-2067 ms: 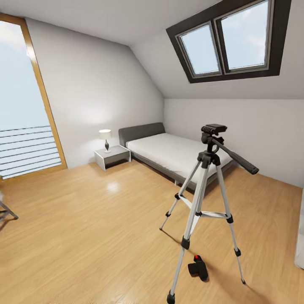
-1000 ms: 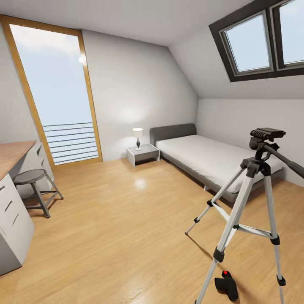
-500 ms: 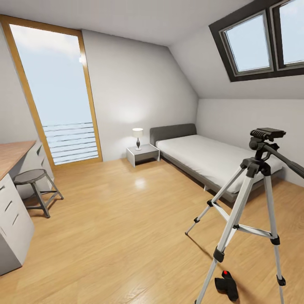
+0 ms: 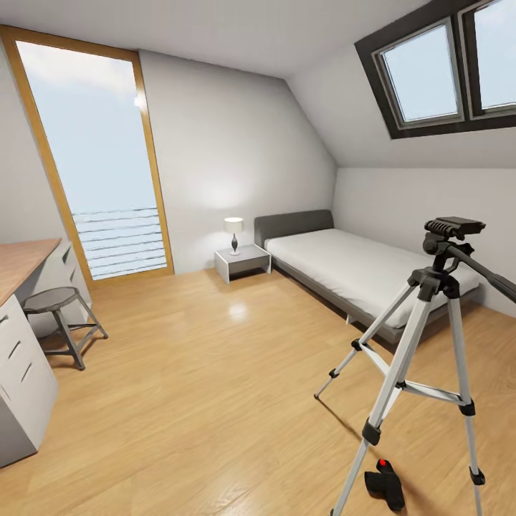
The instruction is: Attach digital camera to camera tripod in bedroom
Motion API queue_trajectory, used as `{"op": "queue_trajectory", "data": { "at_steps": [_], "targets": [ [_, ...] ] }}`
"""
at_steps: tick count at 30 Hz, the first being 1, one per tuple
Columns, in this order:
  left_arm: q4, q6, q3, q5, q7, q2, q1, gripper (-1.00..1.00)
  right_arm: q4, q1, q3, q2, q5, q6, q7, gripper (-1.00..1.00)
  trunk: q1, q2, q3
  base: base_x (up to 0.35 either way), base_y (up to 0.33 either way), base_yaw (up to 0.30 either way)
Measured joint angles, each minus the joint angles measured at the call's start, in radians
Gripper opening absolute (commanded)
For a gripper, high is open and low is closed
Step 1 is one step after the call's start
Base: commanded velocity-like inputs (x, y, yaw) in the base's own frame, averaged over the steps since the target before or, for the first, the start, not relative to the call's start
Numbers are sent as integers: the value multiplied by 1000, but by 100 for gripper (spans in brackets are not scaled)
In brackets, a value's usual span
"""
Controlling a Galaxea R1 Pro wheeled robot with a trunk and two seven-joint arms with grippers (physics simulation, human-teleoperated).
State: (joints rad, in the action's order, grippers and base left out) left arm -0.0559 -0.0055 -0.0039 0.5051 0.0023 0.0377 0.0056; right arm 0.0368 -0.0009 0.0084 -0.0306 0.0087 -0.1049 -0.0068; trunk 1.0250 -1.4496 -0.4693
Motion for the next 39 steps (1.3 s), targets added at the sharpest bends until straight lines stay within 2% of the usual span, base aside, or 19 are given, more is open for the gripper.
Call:
{"op": "queue_trajectory", "data": {
  "at_steps": [11,22,39],
  "targets": [
    [-1,0,-2,-2,-1,2,0,100,0,0,1,0,1,-1,0,100,0,0,0,0,-4,0],
    [-1,0,-5,-11,-1,2,0,100,0,0,0,0,1,-3,-1,100,0,0,0,0,-226,0],
    [-1,0,-4,-7,-1,2,0,100,0,0,0,0,1,-4,-2,100,0,0,0,0,-69,0]
  ]
}}
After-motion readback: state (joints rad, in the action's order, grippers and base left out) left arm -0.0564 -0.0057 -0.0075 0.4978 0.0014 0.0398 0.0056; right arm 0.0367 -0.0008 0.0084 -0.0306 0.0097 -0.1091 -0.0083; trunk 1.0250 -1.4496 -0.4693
